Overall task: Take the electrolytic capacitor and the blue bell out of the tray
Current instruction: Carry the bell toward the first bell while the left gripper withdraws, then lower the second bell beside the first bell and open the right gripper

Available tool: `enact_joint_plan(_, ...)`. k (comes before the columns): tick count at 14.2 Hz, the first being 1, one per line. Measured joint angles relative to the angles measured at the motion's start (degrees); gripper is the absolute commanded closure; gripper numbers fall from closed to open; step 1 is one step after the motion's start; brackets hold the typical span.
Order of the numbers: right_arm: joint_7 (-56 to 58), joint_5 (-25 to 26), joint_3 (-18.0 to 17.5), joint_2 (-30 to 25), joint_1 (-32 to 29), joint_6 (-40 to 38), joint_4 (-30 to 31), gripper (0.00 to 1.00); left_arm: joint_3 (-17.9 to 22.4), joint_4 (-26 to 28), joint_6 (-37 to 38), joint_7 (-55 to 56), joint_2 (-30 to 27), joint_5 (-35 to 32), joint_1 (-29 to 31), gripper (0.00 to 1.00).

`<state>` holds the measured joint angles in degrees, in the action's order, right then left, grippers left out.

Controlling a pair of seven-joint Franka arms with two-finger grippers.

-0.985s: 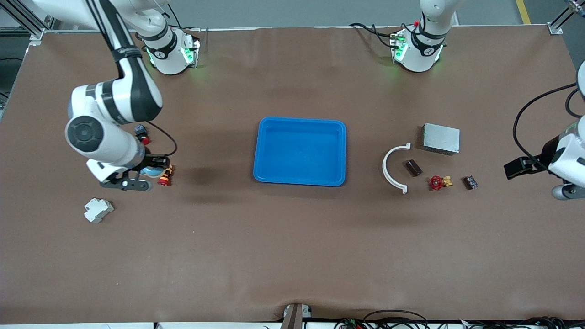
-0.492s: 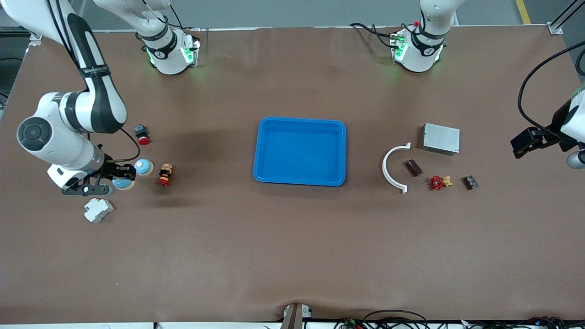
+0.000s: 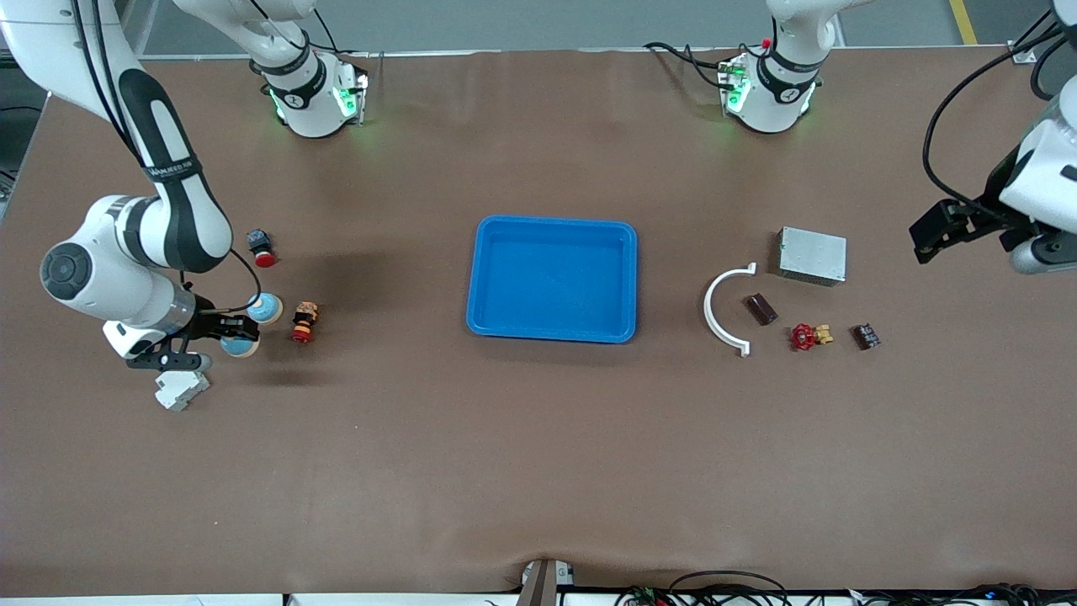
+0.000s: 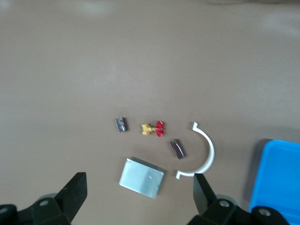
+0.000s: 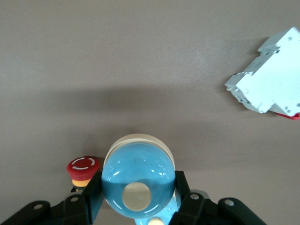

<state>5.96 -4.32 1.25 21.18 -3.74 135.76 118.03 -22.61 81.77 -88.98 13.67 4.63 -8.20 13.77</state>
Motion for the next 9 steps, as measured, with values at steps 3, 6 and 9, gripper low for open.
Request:
enact_joint_plan(3,0.0,0.0,0.0,2.9,-0.4,0.9,-0.9,1.0,12.1,1.7,1.9,-2.2,-2.9,3.9,-9.0,0.0)
enact_joint_plan(6,0.0,0.0,0.0,5.4,-0.9,2.7,-1.8,1.0,20.1,4.1,4.0,-2.7,-4.9,7.2,-14.6,0.0)
enact_joint_plan(9,0.0,0.0,0.0,6.8,-0.9,4.7,-2.2,1.0,21.6,4.7,4.4,-2.7,-5.2,7.6,-15.4,0.0)
